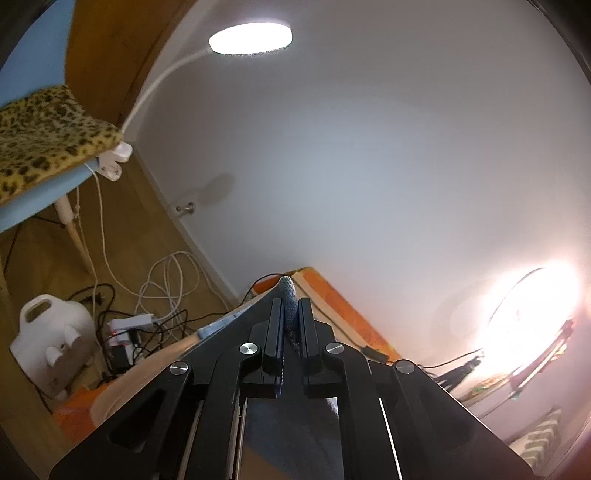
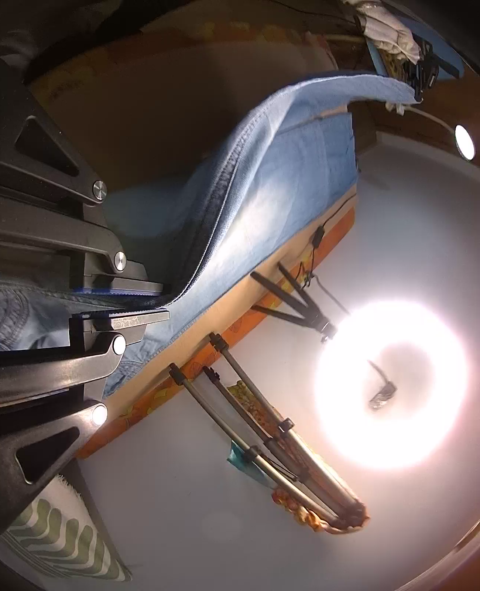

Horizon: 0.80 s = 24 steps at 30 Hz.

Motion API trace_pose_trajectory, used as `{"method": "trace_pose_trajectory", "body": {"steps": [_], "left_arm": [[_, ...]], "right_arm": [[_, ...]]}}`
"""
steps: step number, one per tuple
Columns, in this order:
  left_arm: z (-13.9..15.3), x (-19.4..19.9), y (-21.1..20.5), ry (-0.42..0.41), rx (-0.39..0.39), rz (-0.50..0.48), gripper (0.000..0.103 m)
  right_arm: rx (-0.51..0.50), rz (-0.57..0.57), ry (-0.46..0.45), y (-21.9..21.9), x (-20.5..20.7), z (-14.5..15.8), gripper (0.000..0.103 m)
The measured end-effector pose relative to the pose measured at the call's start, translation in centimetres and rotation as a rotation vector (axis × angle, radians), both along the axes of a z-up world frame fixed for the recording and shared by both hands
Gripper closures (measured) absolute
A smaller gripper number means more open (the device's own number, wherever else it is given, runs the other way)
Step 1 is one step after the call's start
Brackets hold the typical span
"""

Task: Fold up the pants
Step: 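Carry the lifted edge over onto the other half of the jeans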

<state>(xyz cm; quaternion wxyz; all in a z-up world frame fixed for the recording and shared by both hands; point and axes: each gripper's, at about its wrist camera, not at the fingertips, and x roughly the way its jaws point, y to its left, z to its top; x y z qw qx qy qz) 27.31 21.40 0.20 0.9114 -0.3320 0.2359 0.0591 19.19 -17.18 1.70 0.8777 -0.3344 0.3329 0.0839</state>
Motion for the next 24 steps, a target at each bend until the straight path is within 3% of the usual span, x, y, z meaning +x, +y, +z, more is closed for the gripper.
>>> {"method": "trace_pose_trajectory", "body": {"steps": [12, 18, 24], "left_arm": [[-3.4, 12.2, -2.3, 0.108, 0.153, 0.005, 0.098], [-7.7, 19.5, -4.5, 0.185, 0.204, -0.007, 0.098], [-10.5, 23.6, -5.7, 0.238, 0.270, 0.000, 0.098]], "right_arm": [[-0.001, -0.074, 0.085, -1.6, 12.1, -4.8, 0.100], [-0.003, -0.128, 0.152, -3.3, 17.8, -8.8, 0.100], [-0.020, -0.157, 0.207, -4.2, 22.0, -13.0, 0.100]]}}
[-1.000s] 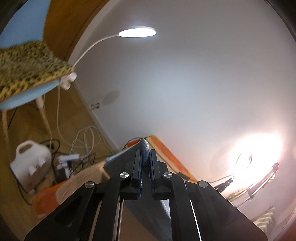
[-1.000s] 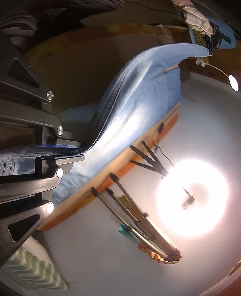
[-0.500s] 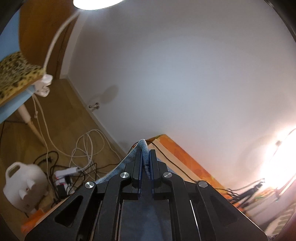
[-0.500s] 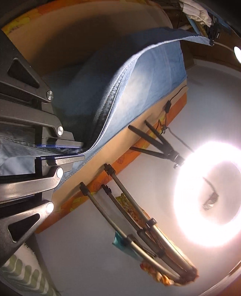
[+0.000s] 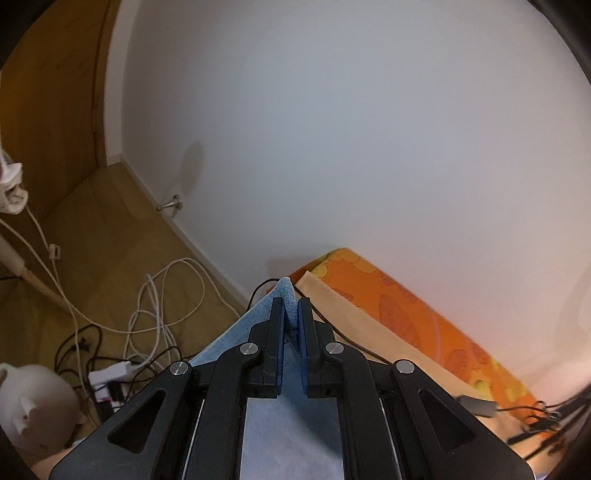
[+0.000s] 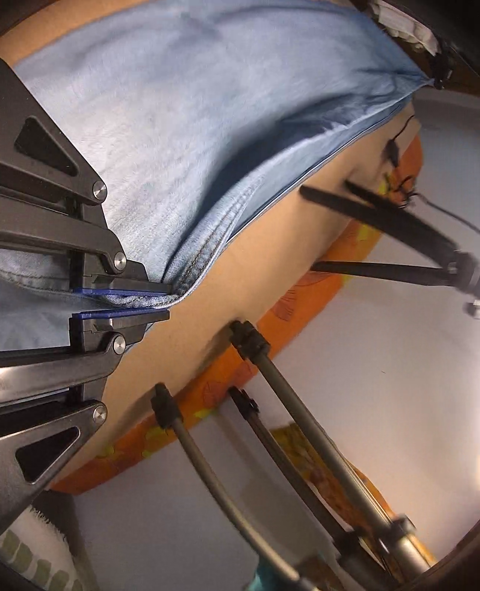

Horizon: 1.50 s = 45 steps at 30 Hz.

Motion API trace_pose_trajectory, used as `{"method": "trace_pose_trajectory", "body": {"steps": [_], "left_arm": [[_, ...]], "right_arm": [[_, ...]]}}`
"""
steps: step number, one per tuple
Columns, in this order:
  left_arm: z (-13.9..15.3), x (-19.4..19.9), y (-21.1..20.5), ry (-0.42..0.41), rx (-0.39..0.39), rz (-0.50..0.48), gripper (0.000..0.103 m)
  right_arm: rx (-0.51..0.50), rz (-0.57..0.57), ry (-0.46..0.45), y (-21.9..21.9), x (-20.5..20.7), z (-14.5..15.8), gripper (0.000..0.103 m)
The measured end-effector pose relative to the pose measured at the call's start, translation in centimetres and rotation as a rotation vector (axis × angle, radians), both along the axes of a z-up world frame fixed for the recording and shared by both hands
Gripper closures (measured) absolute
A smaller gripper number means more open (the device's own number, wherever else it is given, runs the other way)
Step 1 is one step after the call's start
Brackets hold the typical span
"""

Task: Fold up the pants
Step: 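Carry the lifted edge over onto the other half of the jeans, then open both tools to release the folded edge and withdraw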

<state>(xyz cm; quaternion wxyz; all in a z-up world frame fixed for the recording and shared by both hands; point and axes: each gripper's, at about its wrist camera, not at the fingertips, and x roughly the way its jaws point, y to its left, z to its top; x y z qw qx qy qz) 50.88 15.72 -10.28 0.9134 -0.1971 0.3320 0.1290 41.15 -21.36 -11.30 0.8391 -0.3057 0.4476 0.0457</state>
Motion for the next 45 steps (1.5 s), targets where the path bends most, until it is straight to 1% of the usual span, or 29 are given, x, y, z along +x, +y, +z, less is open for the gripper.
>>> {"method": "trace_pose_trajectory", "body": {"steps": [5, 7, 11, 13, 14, 15, 16, 17, 18, 19, 21, 23, 24, 25, 27, 28, 31, 33, 35, 36, 37, 39, 41, 42, 45], "left_arm": [[-2.0, 1.3, -0.8, 0.028, 0.024, 0.010, 0.098], [-2.1, 2.1, -1.0, 0.038, 0.027, 0.010, 0.098], [-2.1, 3.0, -1.3, 0.051, 0.059, 0.003, 0.097], [-1.7, 3.6, -1.3, 0.066, 0.045, -0.025, 0.093], [-1.3, 3.5, -1.0, 0.064, 0.037, -0.034, 0.089], [-0.5, 3.2, -0.4, 0.052, 0.037, -0.032, 0.085], [0.1, 3.0, -0.1, 0.039, 0.033, -0.030, 0.082], [1.2, 2.2, 0.9, 0.014, 0.030, -0.029, 0.081], [1.8, 1.9, 1.5, 0.007, 0.031, -0.022, 0.080], [2.8, 0.8, 2.8, -0.009, 0.017, -0.018, 0.080], [3.9, -0.6, 4.2, -0.019, 0.009, -0.022, 0.077], [4.7, -2.4, 5.3, -0.005, 0.063, -0.034, 0.076], [4.7, -3.1, 5.7, 0.008, 0.071, -0.053, 0.075], [4.5, -4.0, 6.0, 0.028, 0.072, -0.077, 0.068], [3.8, -6.0, 6.3, 0.056, 0.098, -0.100, 0.058], [3.2, -7.2, 6.5, 0.077, 0.110, -0.102, 0.058], [2.3, -9.3, 6.2, 0.120, 0.129, -0.113, 0.058], [2.2, -10.8, 5.7, 0.124, 0.133, -0.134, 0.058], [2.7, -12.1, 4.5, 0.119, 0.142, -0.160, 0.058], [3.2, -12.6, 3.8, 0.114, 0.150, -0.174, 0.058], [3.8, -13.2, 2.9, 0.107, 0.160, -0.190, 0.058], [5.3, -14.1, 1.1, 0.085, 0.177, -0.227, 0.058], [7.1, -15.4, -1.2, 0.049, 0.175, -0.271, 0.058], [7.5, -15.4, -1.5, 0.037, 0.173, -0.284, 0.058], [9.6, -16.5, -5.1, -0.001, 0.195, -0.352, 0.058]], "right_arm": [[0.009, -0.011, 0.024, -0.6, 1.1, -1.7, 0.100], [0.013, -0.015, 0.026, -0.7, 1.3, -1.9, 0.100], [0.018, -0.028, 0.034, -0.9, 1.9, -2.6, 0.100], [0.006, -0.034, 0.037, -0.7, 2.0, -3.1, 0.100], [0.004, -0.038, 0.037, -0.9, 2.2, -3.3, 0.100], [0.007, -0.044, 0.036, -0.9, 2.2, -3.4, 0.100], [0.012, -0.048, 0.037, -1.0, 2.3, -3.4, 0.100], [0.012, -0.049, 0.036, -1.0, 2.3, -3.4, 0.100], [0.011, -0.049, 0.034, -1.1, 2.3, -3.4, 0.100], [0.012, -0.050, 0.031, -1.1, 2.2, -3.4, 0.100], [0.016, -0.057, 0.028, -1.3, 2.3, -3.3, 0.100], [0.021, -0.067, 0.026, -1.3, 2.4, -3.3, 0.100], [0.024, -0.072, 0.023, -1.4, 2.4, -3.2, 0.100], [0.029, -0.078, 0.019, -1.4, 2.3, -3.1, 0.100], [0.036, -0.081, 0.011, -1.6, 2.2, -2.9, 0.100], [0.037, -0.085, 0.008, -1.7, 2.1, -2.8, 0.100], [0.037, -0.102, 0.002, -1.7, 2.0, -2.5, 0.100], [0.042, -0.115, -0.013, -1.7, 1.8, -2.0, 0.100], [0.073, -0.126, -0.021, -1.7, 1.5, -1.3, 0.099], [0.083, -0.132, -0.029, -1.8, 1.2, -0.9, 0.095], [0.102, -0.141, -0.023, -2.0, 1.0, -0.4, 0.079], [0.137, -0.158, -0.054, -2.6, 0.0, 0.8, 0.070], [0.167, -0.179, -0.078, -3.4, -1.3, 2.2, 0.068], [0.200, -0.179, -0.089, -3.9, -2.2, 3.1, 0.067], [0.253, -0.188, -0.126, -5.5, -5.2, 5.6, 0.065]]}}
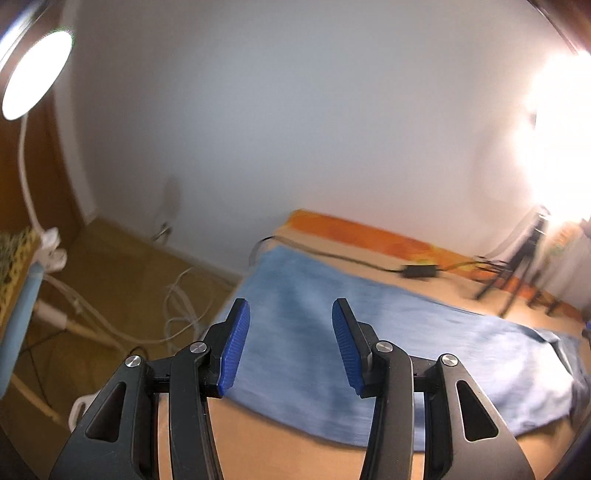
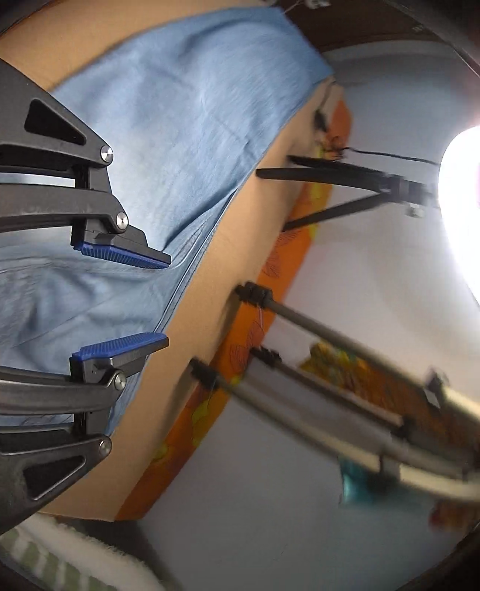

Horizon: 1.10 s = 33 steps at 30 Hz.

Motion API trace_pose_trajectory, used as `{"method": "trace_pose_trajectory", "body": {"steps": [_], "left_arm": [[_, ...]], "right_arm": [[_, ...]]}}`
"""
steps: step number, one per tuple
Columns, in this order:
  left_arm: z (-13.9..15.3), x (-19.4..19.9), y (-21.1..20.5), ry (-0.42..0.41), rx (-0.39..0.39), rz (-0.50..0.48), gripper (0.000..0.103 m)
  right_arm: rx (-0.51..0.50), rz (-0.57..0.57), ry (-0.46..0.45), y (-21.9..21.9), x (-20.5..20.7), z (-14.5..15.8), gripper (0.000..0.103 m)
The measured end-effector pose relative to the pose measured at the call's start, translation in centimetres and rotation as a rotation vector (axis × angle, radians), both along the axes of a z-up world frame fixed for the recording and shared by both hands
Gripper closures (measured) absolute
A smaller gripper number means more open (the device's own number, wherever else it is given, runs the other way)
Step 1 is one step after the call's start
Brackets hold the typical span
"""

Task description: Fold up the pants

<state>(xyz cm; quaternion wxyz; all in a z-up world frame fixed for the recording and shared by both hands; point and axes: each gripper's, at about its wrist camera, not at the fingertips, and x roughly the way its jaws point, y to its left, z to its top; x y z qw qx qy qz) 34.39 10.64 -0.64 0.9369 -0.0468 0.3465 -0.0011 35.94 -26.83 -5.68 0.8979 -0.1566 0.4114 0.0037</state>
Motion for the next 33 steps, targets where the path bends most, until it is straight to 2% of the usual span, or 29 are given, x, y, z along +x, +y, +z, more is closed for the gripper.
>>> {"method": "trace_pose_trajectory", "body": {"steps": [4, 8, 13, 19, 23, 27, 33], "left_arm": [[1.7, -1.4, -6.3, -0.028, 0.031, -0.130, 0.058], [1.9, -3.0, -13.3, -0.020, 0.036, -0.283, 0.058], [0.5, -5.1, -22.0, -0.003, 0.108, -0.449, 0.058], [-1.7, -7.0, -31.0, 0.050, 0.099, -0.606, 0.058], [-3.1, -8.7, -35.5, 0.080, 0.063, -0.677, 0.058], [-4.8, -10.1, -39.2, 0.127, 0.017, -0.721, 0.058], [-7.2, -11.5, -42.5, 0.163, -0.024, -0.748, 0.058]], "right_arm": [[0.056, 0.003, -0.028, -2.4, -4.8, 2.7, 0.064], [0.054, 0.025, -0.026, -5.1, -10.7, 3.7, 0.062], [0.056, -0.020, 0.020, -8.6, -16.9, 2.7, 0.062], [0.086, -0.065, 0.063, -11.8, -21.8, 0.1, 0.061], [0.125, -0.043, 0.084, -12.2, -23.3, -1.6, 0.059], [0.181, -0.017, 0.114, -11.8, -23.5, -3.6, 0.053], [0.196, 0.013, 0.138, -10.6, -22.7, -6.7, 0.050]]}}
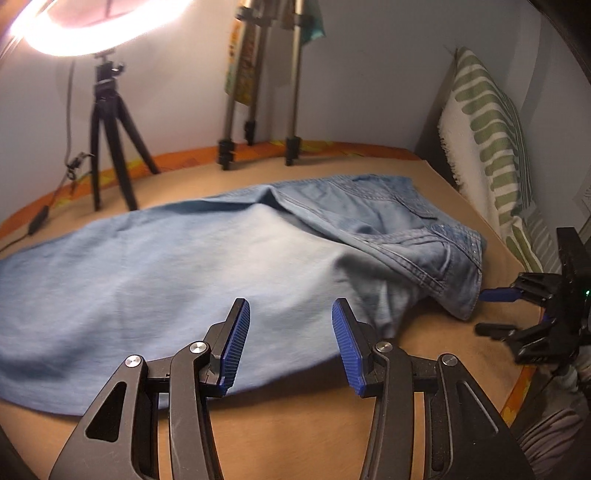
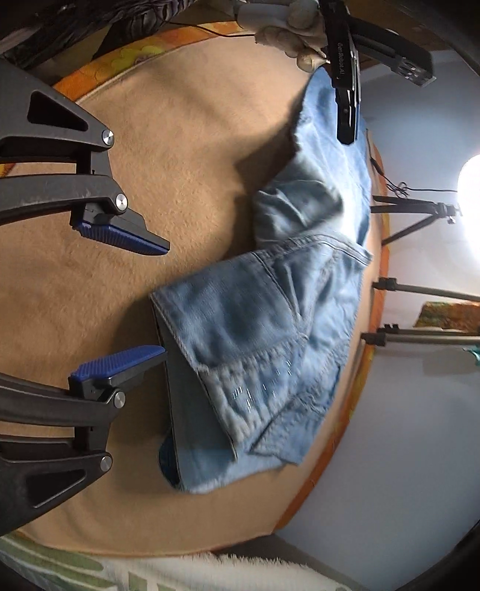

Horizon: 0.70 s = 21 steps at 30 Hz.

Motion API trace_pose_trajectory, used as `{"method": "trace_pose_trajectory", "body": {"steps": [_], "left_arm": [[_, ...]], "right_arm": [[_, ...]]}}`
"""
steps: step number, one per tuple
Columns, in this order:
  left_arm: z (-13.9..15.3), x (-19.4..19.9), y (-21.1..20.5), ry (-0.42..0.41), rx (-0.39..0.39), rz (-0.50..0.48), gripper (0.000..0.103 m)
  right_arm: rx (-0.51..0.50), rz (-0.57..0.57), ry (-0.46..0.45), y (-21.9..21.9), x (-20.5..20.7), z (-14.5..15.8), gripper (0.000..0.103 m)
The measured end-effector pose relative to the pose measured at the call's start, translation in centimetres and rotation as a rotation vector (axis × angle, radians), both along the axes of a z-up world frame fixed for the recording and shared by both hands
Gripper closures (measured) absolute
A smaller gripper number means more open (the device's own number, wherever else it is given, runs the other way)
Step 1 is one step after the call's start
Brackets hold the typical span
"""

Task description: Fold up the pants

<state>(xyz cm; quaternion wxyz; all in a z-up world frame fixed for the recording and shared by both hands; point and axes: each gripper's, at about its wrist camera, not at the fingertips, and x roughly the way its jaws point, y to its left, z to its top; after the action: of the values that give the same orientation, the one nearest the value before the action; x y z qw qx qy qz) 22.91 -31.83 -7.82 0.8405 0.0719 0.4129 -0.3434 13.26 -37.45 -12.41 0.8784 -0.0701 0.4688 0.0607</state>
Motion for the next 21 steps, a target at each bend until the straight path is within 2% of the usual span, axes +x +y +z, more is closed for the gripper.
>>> {"method": "trace_pose_trajectory", "body": {"steps": [3, 6, 7, 8, 10, 12, 13, 15, 21], "left_arm": [[-0.6, -0.3, -0.8, 0.001, 0.002, -0.001, 0.058], [-1.7, 0.0, -1.5, 0.026, 0.012, -0.006, 0.058], [-2.0, 0.1, -1.7, 0.031, 0.018, -0.008, 0.058], [-2.3, 0.3, -1.9, 0.034, 0.024, -0.008, 0.058], [-2.6, 0.4, -2.0, 0.030, 0.028, -0.004, 0.058], [-2.6, 0.7, -2.0, 0.038, 0.017, 0.000, 0.058], [-2.5, 0.9, -1.8, 0.041, 0.009, 0.005, 0.058], [-2.5, 1.3, -1.7, 0.049, -0.002, 0.015, 0.058], [-2.9, 2.3, -1.7, 0.078, -0.023, 0.022, 0.058]], "right_arm": [[0.014, 0.008, 0.010, 0.6, 0.7, -1.2, 0.050], [-0.024, 0.007, 0.015, 1.3, 1.5, -2.2, 0.050], [-0.035, 0.007, 0.019, 1.5, 1.8, -2.4, 0.053], [-0.041, 0.005, 0.018, 1.6, 1.9, -2.5, 0.058], [-0.045, -0.007, 0.019, 1.5, 2.1, -2.5, 0.084], [-0.021, -0.023, 0.004, 1.0, 2.1, -1.8, 0.098], [0.000, -0.031, -0.012, 0.6, 2.0, -1.1, 0.101], [0.024, -0.042, -0.041, -0.1, 1.8, 0.2, 0.103], [-0.002, -0.084, -0.179, -1.8, 1.9, 6.2, 0.103]]}}
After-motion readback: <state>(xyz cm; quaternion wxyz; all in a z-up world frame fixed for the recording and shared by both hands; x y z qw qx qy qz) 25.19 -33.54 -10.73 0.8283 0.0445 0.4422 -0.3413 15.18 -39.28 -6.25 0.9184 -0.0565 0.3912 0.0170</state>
